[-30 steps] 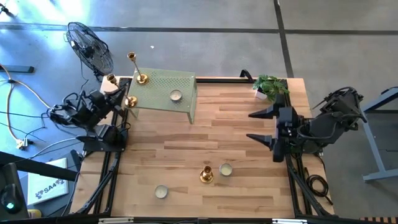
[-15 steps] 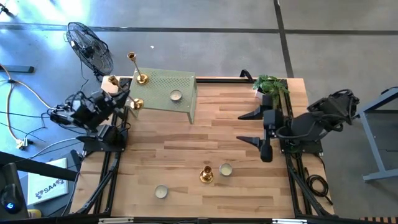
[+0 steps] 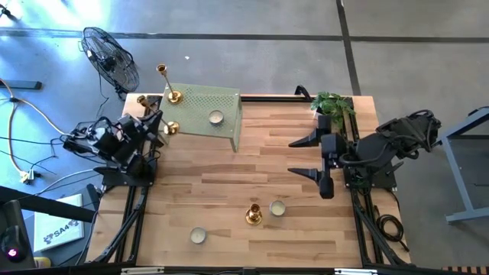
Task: Pick & Place candle stick holders
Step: Put the right gold candle holder on the shelf
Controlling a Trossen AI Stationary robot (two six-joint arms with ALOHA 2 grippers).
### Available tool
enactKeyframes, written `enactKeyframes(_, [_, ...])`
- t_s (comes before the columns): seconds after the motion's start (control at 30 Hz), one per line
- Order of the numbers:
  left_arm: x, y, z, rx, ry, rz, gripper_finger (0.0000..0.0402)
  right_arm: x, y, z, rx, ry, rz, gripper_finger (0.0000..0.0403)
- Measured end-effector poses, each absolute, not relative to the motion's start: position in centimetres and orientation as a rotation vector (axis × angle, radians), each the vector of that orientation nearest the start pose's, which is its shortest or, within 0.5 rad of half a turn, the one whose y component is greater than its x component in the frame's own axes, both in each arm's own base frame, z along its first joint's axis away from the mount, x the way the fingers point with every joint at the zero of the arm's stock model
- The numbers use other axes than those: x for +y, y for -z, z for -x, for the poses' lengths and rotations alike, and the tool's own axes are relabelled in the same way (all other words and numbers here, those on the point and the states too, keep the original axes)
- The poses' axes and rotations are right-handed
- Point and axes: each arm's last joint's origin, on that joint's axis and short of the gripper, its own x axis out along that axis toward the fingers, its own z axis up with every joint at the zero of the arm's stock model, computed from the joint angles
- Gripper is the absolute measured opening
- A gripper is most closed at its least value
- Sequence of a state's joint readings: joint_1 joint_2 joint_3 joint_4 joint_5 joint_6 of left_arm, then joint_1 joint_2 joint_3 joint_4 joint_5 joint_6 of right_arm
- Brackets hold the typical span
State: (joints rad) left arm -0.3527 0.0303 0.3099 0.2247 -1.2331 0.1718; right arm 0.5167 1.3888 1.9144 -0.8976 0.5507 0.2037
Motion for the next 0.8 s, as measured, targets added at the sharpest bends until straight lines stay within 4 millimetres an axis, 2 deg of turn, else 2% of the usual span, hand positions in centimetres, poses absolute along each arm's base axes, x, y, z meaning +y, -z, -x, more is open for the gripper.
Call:
enactKeyframes(0.2, [1.0,-27.6,-5.4,-0.296,-0.89,0.197,0.0015,10.5,-50.5,-21.7,0.308,0.067,-0.013,0.0284])
enactKeyframes(0.4, [1.1,-26.8,-8.8,-0.252,-0.878,0.164,0.0015,10.4,-50.5,-21.7,0.309,0.071,-0.014,0.0284])
enactKeyframes(0.53, [2.5,-26.4,-10.2,-0.251,-0.919,0.188,0.0015,10.4,-50.5,-21.7,0.312,0.062,-0.016,0.0284])
enactKeyframes(0.8, [6.0,-27.1,-10.5,-0.214,-0.959,0.189,0.0015,10.7,-50.4,-21.7,0.329,-0.011,-0.054,0.0284])
